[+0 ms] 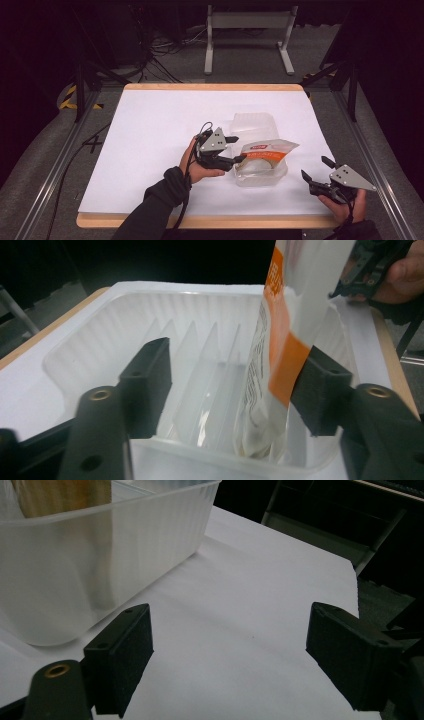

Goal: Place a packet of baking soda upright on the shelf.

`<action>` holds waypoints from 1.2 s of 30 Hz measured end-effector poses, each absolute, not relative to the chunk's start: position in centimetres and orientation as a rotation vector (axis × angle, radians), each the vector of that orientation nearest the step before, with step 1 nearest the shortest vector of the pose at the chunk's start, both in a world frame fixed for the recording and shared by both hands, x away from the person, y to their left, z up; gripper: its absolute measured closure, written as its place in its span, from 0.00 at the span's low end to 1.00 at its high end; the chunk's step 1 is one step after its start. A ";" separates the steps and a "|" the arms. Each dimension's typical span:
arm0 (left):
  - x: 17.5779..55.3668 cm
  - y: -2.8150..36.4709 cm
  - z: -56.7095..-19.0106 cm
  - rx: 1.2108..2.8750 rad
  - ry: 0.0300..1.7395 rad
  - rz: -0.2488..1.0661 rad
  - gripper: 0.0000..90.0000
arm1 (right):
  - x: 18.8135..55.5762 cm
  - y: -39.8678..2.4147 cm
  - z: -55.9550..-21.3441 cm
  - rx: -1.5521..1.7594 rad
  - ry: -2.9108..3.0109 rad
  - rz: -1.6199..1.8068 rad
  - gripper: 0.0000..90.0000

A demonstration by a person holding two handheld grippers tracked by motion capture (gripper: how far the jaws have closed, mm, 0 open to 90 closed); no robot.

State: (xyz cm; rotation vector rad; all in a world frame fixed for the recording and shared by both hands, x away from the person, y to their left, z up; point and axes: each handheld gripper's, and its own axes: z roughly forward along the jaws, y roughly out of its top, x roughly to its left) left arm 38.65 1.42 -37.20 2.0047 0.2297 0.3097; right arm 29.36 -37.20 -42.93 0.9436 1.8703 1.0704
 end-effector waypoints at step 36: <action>36.9 15.3 -40.3 2.168 0.469 0.550 0.19 | 29.3 -36.8 -42.9 0.924 1.883 1.041 0.20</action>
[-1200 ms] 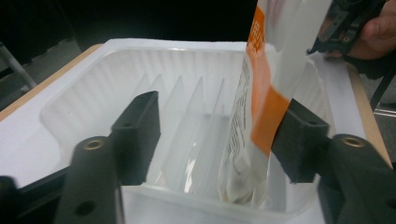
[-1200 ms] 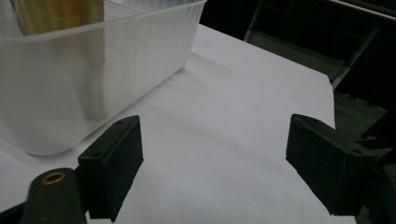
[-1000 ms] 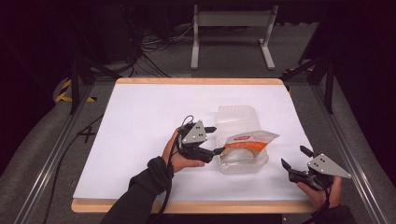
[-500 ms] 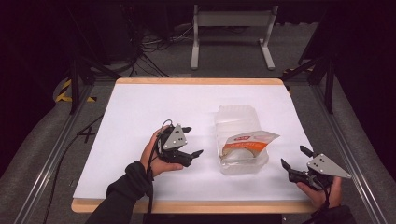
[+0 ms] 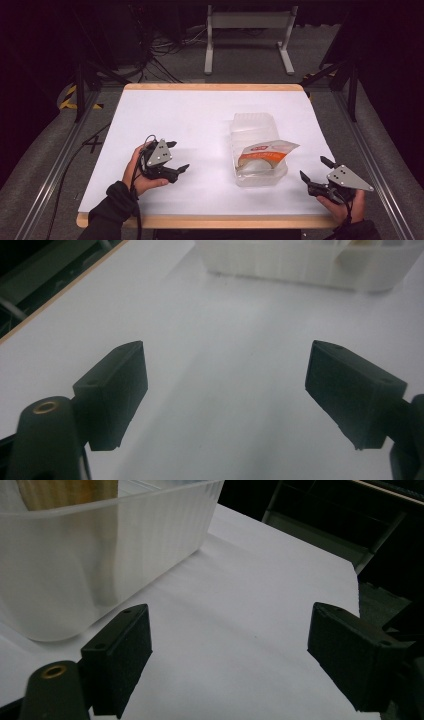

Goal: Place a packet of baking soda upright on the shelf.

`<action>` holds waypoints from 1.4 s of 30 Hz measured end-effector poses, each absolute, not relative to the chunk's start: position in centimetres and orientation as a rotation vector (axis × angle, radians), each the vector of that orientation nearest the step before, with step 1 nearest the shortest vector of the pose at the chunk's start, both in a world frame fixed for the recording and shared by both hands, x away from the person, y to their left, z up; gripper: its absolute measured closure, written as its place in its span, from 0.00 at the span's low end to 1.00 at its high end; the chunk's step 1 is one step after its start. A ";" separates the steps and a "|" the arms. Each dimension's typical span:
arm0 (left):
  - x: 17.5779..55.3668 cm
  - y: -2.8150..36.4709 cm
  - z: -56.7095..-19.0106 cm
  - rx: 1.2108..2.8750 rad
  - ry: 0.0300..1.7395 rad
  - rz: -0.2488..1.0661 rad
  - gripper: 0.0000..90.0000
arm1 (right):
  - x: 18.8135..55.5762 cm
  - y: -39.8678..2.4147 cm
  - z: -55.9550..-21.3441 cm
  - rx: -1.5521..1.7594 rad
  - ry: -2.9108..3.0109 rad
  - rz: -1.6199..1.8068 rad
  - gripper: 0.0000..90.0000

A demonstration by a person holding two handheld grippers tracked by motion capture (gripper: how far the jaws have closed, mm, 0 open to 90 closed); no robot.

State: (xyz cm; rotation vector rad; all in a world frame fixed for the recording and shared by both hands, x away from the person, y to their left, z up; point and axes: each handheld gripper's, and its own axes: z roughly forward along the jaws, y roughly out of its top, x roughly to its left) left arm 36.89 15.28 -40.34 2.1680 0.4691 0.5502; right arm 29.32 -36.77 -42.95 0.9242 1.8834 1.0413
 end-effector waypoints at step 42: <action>31.2 31.4 -44.5 1.824 0.940 0.581 0.11 | 30.2 -36.5 -43.0 0.906 1.863 1.041 0.14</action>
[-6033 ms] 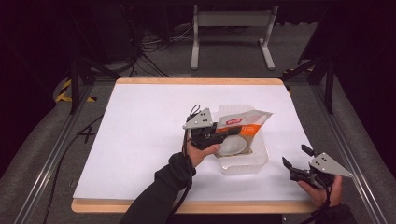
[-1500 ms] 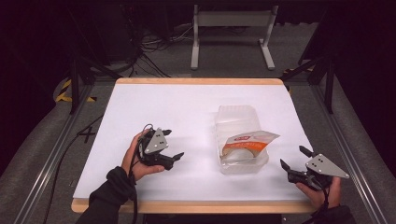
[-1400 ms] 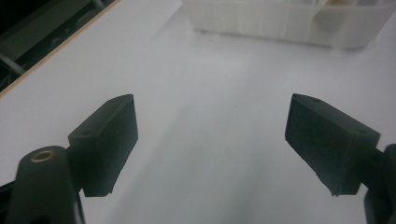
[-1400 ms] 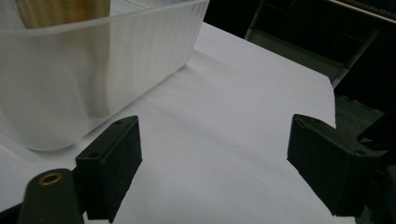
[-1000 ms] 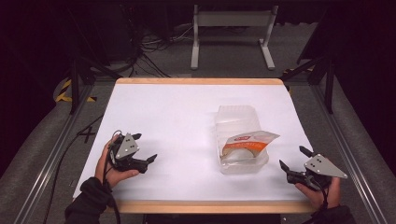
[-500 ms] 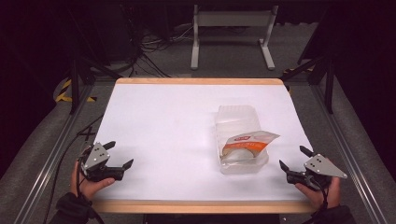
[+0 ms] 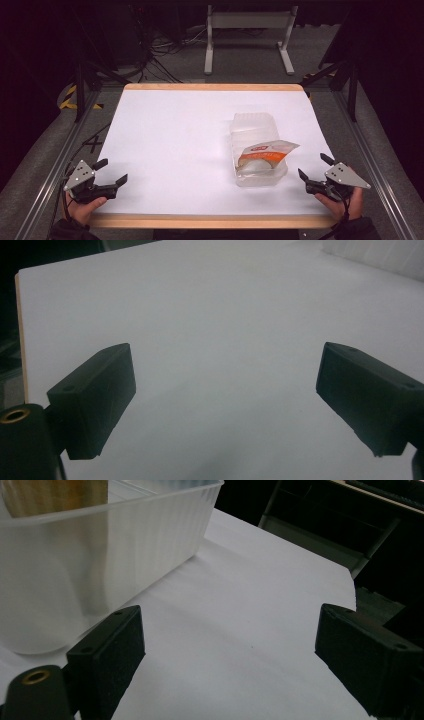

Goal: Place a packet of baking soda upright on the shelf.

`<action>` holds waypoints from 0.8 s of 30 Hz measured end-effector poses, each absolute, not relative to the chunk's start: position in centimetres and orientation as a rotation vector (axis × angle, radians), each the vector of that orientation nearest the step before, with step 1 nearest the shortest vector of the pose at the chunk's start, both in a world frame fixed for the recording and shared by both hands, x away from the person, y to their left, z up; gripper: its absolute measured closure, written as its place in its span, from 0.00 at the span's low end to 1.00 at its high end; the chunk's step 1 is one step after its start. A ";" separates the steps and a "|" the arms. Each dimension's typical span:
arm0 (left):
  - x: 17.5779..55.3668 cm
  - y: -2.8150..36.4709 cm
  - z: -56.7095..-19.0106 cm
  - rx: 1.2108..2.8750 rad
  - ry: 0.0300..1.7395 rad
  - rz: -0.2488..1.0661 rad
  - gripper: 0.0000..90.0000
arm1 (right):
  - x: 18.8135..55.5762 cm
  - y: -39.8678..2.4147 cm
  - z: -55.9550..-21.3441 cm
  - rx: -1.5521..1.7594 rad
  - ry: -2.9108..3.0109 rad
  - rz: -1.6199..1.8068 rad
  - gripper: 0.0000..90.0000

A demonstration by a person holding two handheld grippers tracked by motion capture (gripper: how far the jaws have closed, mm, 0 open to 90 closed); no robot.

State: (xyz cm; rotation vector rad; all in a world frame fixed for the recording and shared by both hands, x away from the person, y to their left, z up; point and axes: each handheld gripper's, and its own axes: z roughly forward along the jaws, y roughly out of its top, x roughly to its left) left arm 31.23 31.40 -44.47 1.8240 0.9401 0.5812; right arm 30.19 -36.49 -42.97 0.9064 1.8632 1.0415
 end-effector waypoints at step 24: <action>31.2 30.2 -44.7 1.865 0.910 0.582 0.10 | 30.4 -36.5 -43.0 0.923 1.848 1.041 0.15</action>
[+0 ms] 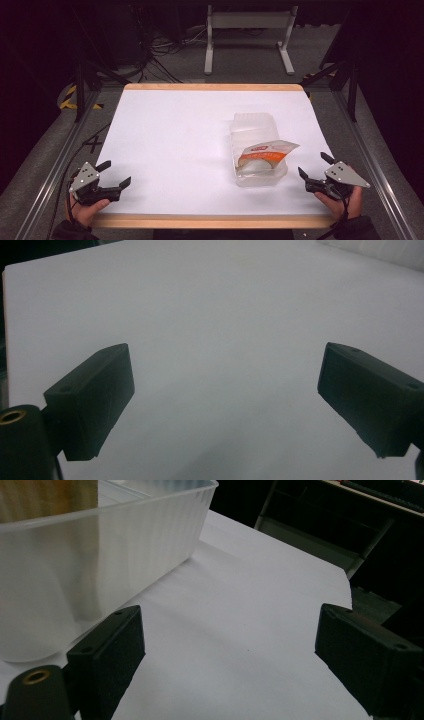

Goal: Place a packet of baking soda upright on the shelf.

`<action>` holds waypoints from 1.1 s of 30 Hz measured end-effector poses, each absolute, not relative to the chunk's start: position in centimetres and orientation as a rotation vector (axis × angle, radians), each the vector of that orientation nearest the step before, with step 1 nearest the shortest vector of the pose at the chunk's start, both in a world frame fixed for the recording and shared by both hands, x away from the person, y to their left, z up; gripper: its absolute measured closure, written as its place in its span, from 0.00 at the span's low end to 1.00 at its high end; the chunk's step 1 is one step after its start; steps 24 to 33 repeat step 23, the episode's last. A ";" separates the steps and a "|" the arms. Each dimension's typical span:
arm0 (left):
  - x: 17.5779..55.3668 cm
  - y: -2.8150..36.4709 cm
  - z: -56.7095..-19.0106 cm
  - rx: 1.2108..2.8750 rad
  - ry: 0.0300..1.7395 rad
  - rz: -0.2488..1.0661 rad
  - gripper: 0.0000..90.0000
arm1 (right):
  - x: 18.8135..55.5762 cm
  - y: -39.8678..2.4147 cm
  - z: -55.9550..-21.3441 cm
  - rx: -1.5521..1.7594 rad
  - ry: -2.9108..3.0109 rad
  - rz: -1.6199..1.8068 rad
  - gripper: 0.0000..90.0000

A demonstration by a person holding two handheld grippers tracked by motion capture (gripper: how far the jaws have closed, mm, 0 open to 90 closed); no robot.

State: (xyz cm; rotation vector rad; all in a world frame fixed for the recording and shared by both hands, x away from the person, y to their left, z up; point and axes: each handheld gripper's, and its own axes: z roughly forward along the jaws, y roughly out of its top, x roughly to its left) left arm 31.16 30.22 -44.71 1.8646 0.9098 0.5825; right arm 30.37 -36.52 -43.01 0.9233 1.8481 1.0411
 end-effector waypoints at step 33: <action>31.6 29.3 -44.7 1.888 0.918 0.597 0.07 | 30.3 -36.5 -43.2 0.930 1.847 1.033 0.15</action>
